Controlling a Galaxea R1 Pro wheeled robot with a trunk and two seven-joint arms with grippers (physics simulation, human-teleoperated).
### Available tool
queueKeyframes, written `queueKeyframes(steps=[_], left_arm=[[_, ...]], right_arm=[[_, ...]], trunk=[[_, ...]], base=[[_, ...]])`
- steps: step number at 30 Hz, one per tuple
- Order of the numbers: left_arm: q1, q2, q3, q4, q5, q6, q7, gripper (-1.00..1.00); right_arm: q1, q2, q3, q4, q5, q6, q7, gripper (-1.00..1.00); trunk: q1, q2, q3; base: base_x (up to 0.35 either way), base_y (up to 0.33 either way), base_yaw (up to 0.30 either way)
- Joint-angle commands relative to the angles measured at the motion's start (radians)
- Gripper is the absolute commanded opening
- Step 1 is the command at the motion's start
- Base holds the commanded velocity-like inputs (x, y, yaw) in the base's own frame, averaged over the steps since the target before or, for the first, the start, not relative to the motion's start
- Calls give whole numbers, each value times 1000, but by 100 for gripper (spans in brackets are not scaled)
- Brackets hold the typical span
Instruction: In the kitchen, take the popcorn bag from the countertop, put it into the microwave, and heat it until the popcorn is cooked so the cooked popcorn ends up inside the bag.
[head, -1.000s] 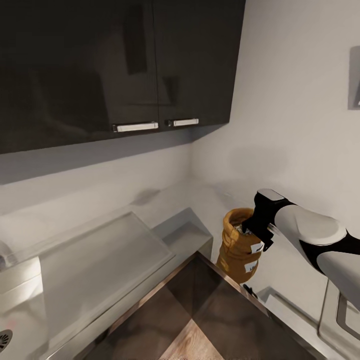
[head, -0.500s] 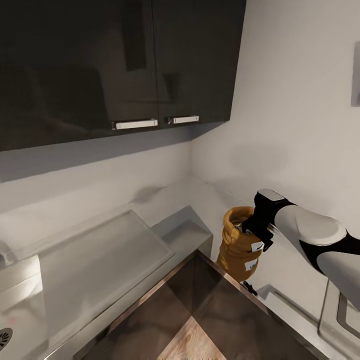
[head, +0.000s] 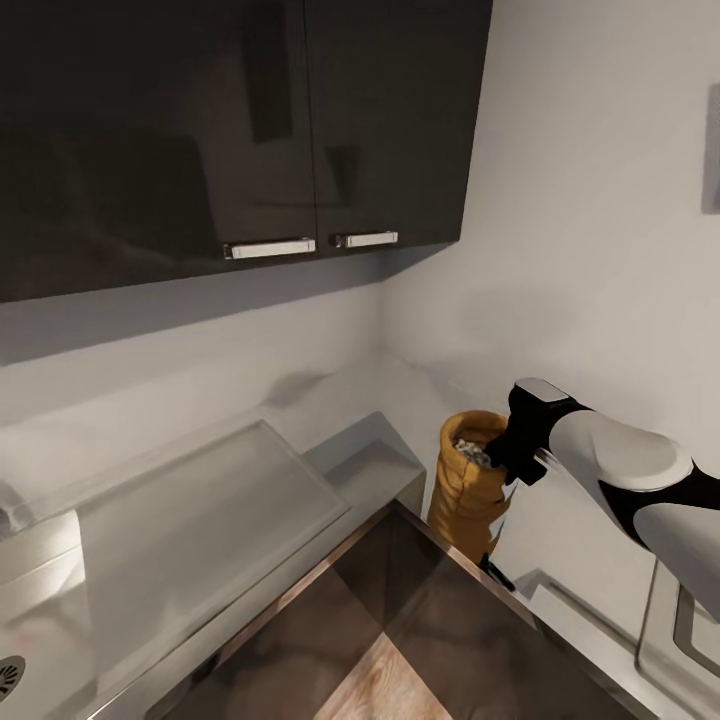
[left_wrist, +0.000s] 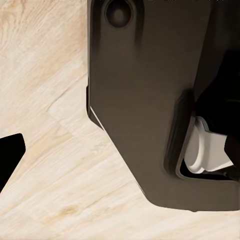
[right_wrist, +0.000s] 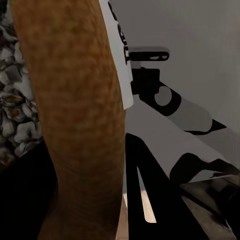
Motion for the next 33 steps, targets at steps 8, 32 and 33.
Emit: queueKeyframes(steps=[8, 32, 33], left_arm=[[1, -1, 6, -4, 1, 8, 0, 100], [1, -2, 5, -4, 1, 8, 0, 100], [1, -2, 5, -4, 1, 8, 0, 100]], right_arm=[[-1, 0, 8, -1, -11, 9, -9, -100], [-1, -3, 1, -9, -14, 12, -11, -100], [-1, -3, 1, -10, -14, 12, -11, -100]], trunk=[[1, -2, 10], [1, -2, 50], [1, -2, 51]], base=[[0, 0, 0], [0, 0, 20], [0, 0, 68]])
